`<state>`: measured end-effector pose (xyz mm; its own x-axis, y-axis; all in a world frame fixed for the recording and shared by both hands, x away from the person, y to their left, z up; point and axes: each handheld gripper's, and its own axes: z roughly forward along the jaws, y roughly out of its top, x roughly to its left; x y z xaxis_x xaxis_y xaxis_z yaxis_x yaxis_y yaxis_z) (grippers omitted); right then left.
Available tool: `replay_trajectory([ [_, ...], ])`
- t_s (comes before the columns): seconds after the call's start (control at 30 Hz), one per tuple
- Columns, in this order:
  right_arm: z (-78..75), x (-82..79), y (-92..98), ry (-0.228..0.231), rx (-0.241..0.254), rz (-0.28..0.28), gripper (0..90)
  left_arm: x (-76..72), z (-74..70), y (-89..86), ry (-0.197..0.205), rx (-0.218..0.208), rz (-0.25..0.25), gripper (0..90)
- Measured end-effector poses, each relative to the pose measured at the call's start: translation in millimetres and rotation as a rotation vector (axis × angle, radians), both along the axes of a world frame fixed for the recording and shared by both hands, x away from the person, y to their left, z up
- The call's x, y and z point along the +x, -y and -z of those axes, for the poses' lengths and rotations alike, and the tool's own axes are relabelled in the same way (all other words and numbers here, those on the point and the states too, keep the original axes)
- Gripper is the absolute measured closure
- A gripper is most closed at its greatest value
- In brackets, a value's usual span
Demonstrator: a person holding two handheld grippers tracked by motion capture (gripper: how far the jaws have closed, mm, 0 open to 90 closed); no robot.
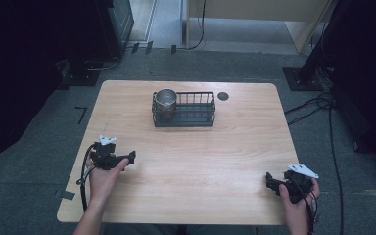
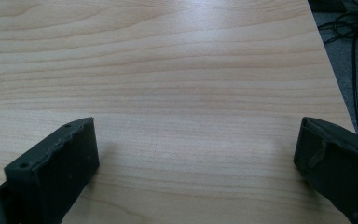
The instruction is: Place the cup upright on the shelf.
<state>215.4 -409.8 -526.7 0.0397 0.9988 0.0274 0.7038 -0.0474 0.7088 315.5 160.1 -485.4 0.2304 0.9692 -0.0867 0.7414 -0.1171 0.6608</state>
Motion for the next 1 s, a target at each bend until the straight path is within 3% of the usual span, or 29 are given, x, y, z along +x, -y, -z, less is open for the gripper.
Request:
replay_trajectory([
  [0.47, 0.0, 0.0, 0.0, 0.000, 0.000, 0.000, 0.0, -28.5, 25.7, -33.8, -0.015, 0.025, -0.067, 0.0],
  [0.7, 0.0, 0.0, 0.0, 0.000, 0.001, 0.000, 0.0, -40.6, 27.4, -45.8, -0.005, 0.051, -0.088, 0.0],
  [1.0, 0.0, 0.0, -0.1, 0.000, 0.001, 0.001, 0.0, -49.0, 28.6, -56.3, -0.008, 0.103, -0.075, 0.0],
])
